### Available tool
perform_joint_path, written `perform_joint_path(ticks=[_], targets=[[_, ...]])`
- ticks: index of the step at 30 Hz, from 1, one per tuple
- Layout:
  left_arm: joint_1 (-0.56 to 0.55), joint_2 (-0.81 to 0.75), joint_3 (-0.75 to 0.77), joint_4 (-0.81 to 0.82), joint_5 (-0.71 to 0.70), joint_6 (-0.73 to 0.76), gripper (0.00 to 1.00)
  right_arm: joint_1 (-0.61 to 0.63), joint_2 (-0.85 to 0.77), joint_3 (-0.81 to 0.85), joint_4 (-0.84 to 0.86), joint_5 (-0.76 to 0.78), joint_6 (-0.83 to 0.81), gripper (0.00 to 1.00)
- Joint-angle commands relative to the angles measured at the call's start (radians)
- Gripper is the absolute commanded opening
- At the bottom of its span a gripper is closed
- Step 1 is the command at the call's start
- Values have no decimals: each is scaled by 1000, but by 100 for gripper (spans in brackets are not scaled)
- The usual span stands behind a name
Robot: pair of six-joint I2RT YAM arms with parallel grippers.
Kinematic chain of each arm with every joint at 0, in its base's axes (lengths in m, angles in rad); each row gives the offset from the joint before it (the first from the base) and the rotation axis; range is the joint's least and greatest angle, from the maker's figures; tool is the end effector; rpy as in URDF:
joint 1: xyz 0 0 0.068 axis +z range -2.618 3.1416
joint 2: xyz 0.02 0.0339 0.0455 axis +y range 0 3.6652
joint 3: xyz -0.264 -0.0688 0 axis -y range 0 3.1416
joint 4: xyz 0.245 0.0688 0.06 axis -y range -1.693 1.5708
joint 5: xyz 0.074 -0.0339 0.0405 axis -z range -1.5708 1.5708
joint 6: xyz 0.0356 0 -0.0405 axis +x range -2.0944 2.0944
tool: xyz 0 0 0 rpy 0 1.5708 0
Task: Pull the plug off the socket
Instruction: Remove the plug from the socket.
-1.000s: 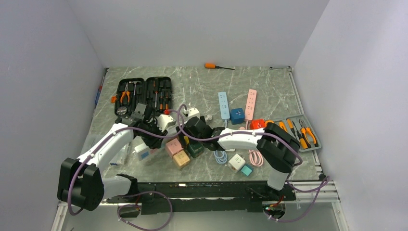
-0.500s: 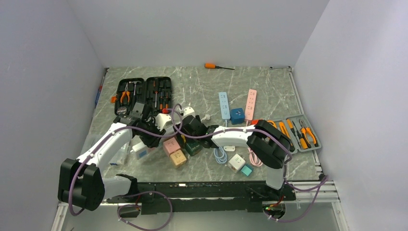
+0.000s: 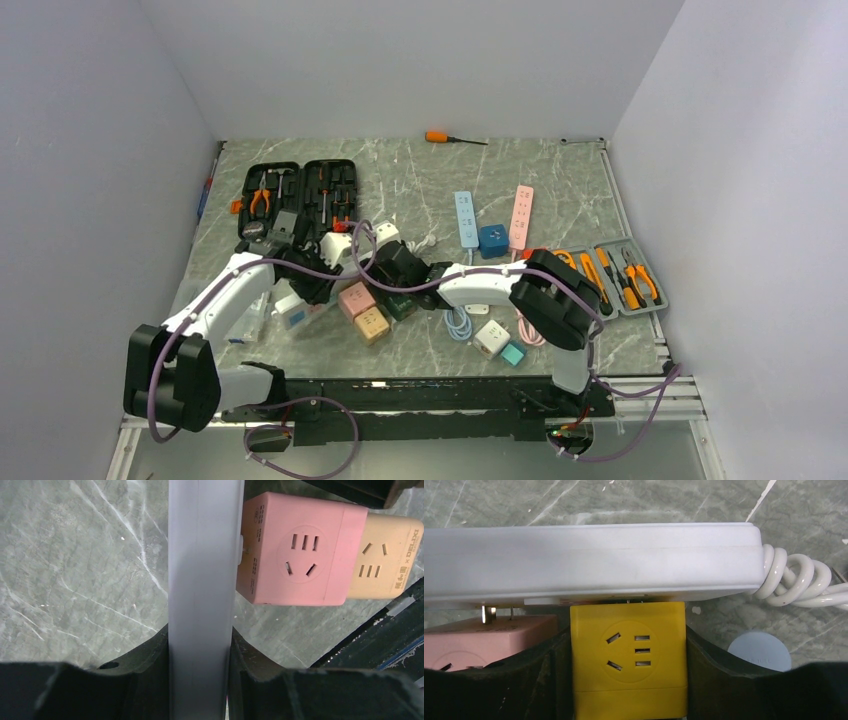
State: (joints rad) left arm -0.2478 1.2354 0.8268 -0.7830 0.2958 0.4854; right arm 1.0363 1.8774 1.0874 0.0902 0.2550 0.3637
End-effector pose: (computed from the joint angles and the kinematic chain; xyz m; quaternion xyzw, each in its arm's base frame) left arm 0.2125 -0.0645 0.2201 0.3741 0.8969 -0.1216 0.2022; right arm 0.2103 0.3377 0.1635 -0.2461 0.8666 0.1814 0.3943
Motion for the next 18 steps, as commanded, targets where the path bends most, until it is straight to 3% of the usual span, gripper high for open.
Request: perform_joint_path(ticks=[1,9,18], targets=[[65,-6,17,212,-217,-78,0,20,-13,-13,-9,-34,-91,36],[95,-5,-10,263,-293,-61,0,20,-55,-66,-55,-101,-188,30],[97,-2,10,243,-284,-62,0,20,-78,-140,-30,-136,-281,35]])
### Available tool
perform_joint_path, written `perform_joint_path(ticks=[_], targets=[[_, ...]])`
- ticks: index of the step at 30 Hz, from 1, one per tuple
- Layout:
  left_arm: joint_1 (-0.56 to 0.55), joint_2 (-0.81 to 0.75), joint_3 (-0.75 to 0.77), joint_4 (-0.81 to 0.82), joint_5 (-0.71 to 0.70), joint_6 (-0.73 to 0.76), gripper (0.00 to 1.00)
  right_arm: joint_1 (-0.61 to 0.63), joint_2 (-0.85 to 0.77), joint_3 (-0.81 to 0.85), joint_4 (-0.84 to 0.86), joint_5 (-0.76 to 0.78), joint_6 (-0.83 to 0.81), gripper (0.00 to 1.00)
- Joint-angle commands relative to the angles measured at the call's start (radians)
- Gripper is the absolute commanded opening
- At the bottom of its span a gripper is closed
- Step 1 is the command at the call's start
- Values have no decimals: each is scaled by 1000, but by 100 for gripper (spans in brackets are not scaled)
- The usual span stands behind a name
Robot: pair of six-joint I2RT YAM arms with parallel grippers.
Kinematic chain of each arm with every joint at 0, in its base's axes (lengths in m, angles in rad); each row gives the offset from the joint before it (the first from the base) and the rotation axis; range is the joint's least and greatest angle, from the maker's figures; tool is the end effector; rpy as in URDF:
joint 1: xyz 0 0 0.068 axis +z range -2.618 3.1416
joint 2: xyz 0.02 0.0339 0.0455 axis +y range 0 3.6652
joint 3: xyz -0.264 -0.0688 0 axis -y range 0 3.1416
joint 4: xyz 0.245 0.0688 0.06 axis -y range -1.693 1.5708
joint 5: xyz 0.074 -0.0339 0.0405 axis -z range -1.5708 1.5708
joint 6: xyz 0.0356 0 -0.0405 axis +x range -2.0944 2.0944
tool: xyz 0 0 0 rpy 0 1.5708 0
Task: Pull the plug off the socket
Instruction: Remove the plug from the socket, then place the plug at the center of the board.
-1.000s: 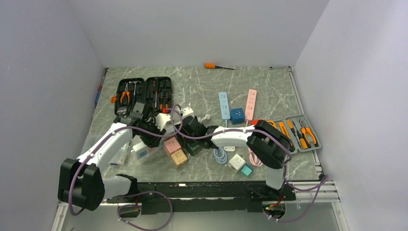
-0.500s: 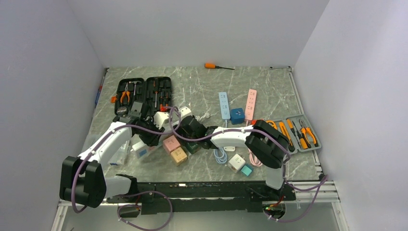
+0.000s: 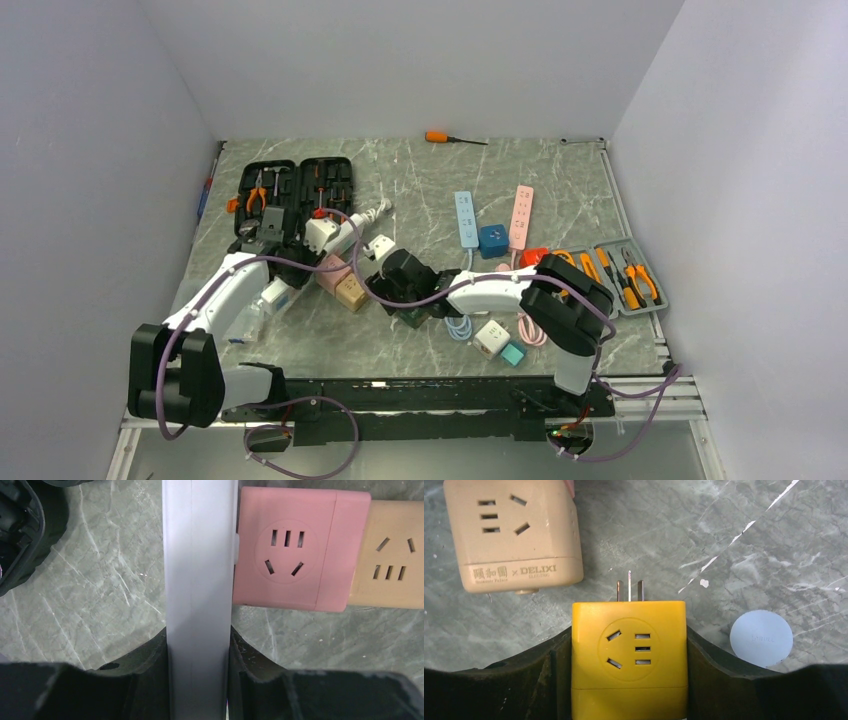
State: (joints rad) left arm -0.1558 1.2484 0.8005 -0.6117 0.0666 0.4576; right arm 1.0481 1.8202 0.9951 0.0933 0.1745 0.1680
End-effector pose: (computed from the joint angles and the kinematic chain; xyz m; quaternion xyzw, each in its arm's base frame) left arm 0.2335 -0.0391 0.2164 0.3000 0.9193 0.0061 0.2547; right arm 0.1934 0.3232 0.1572 -0.3555 0.8383 0.1665 0.3785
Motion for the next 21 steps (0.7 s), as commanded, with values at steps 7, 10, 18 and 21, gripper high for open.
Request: perform_joint_path(ticks=[7,10,18,21], targets=[[6,-57,44,8,68,0,0,0,-28,-24,-74,-28,-230,72],[6,-79,52,-15,96,10,0,-7,-45,27,-171,-21,-216,85],[6,-151,89,-121,204,47,0,-9,-234,45,-142,-120,-132,100],[6,-187,89,-154,210,33,0,-6,-257,72,-108,-191,-94,100]])
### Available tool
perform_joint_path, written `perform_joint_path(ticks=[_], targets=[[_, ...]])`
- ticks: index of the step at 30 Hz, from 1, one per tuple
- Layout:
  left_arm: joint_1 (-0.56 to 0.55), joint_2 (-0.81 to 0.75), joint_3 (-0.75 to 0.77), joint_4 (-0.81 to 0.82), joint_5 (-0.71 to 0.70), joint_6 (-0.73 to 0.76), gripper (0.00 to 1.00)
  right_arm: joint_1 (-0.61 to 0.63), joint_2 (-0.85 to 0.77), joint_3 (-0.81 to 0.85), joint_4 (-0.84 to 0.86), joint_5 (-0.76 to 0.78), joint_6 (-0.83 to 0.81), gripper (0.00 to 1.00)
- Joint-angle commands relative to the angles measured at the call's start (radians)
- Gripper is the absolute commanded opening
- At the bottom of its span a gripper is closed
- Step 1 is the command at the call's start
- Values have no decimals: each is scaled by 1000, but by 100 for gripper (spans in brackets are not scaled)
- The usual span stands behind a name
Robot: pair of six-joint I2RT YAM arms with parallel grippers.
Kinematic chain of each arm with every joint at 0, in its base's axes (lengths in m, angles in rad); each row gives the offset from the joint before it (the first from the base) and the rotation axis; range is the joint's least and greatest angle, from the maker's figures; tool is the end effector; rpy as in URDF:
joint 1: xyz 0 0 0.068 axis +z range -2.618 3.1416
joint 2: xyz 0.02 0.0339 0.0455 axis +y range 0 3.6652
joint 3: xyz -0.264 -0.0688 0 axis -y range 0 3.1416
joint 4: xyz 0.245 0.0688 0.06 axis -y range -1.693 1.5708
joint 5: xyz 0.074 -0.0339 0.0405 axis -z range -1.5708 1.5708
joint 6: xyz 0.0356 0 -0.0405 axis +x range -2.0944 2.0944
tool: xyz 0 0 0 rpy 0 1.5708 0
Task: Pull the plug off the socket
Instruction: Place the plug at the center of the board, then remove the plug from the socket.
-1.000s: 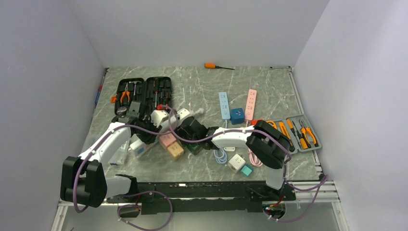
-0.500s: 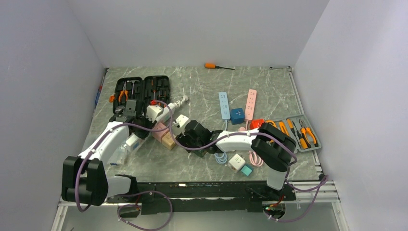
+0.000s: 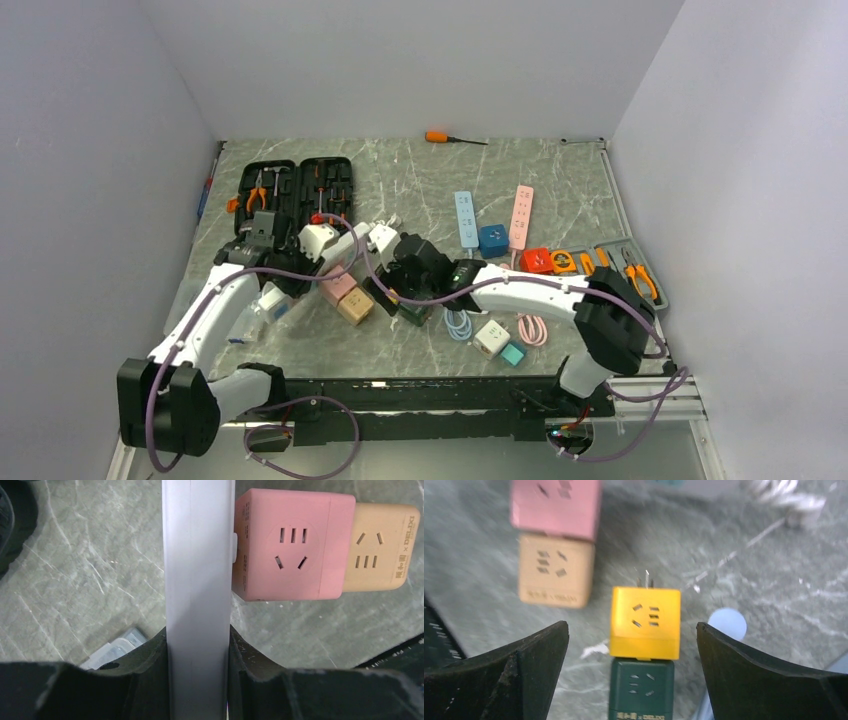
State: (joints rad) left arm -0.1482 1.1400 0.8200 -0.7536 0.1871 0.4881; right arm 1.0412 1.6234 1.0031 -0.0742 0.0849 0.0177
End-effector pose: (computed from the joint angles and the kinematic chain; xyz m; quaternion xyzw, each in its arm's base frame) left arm 0.2099 -0.0380 0.2375 0.3237 0.9094 -0.0478 0.2568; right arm 0.1805 0.3025 0.2135 -0.4273 0.7976 0.1809 0.3853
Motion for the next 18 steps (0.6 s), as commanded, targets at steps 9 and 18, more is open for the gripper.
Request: perform_joint_path(ticks=[9,18], targets=[[-2,-154,46,-40,63,-46,0,100,85,121,256,-60,171,100],[-2,-186,45,-60,78,-49,0,145,228,211,318,26,168,100]])
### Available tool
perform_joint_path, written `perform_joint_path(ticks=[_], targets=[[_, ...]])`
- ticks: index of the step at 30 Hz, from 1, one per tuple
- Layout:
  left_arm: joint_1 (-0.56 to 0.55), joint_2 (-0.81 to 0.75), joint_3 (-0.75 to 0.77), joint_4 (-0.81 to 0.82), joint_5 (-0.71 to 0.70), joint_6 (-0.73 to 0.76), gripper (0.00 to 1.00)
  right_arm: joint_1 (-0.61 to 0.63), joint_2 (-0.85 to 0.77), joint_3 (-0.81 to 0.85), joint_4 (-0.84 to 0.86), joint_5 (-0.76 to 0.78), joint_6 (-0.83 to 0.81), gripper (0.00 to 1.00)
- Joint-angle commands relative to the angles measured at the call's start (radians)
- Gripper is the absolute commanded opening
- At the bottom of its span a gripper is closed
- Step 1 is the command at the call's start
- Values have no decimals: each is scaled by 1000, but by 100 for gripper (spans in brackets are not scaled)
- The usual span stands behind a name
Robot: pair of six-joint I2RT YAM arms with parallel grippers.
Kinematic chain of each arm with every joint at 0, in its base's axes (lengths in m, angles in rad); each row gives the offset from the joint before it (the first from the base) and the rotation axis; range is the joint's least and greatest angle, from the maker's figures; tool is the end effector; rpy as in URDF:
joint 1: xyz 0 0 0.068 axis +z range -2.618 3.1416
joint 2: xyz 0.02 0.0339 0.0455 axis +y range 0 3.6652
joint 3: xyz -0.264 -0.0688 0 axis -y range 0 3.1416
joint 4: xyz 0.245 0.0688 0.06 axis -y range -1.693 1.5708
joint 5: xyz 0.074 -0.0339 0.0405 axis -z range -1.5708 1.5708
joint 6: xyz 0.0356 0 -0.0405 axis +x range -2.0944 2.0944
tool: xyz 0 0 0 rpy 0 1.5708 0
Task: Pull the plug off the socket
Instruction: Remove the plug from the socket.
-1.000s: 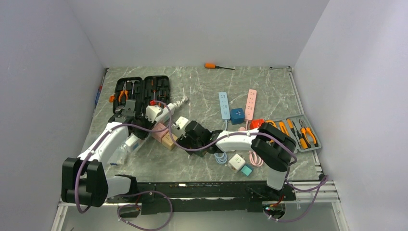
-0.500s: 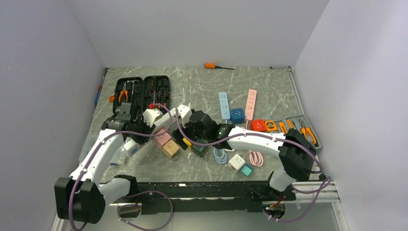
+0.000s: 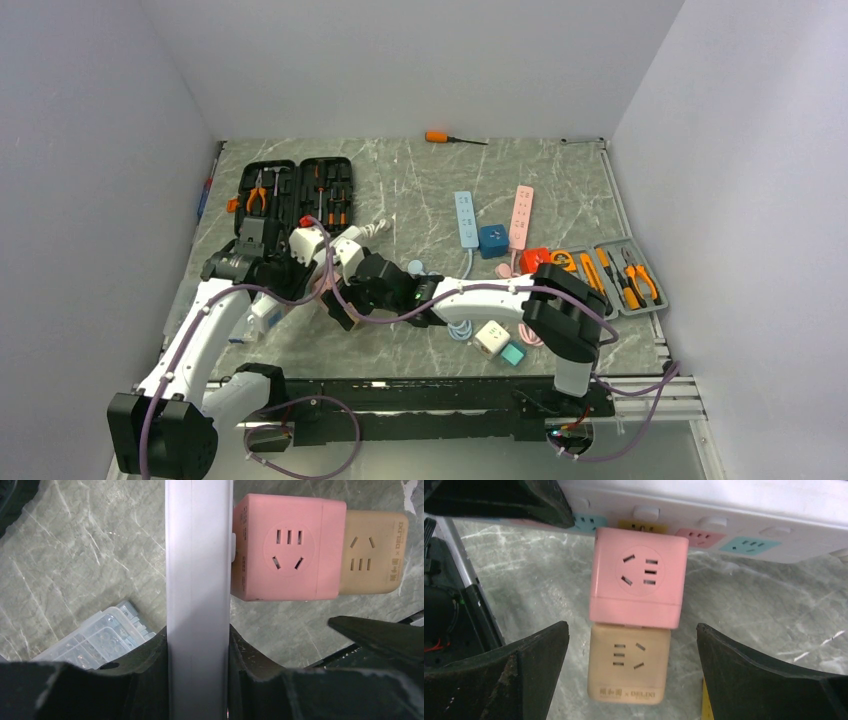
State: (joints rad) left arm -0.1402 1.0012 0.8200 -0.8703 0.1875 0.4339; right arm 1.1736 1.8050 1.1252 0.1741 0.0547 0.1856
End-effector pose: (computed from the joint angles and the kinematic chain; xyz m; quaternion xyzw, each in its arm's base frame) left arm 0.1808 -0.0322 0.2561 0.2955 0.9161 -0.0521 0.2661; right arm 0.1586 0.3730 0.2099 -0.3961 0.7648 0.3007 0.4096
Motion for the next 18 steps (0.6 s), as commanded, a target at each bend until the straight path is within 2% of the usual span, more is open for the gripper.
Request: perform_joint_path(ticks=[1,5,10,15,18], targets=[[-10,-49,45,56,81,5,0,12,59,97,71,70,-5,100],[-10,-58,47,43,116,3,0,13,49,43,168,84,-8,100],[-10,-55,48,34,138,19,0,11,-65,-88,255,81,5,100],[-10,-43,67,31,153,25,0,0,-220,-203,222,104,37,100],[-10,-36,77,27,161,22,0,-14,-319,-238,147,144,76,100]])
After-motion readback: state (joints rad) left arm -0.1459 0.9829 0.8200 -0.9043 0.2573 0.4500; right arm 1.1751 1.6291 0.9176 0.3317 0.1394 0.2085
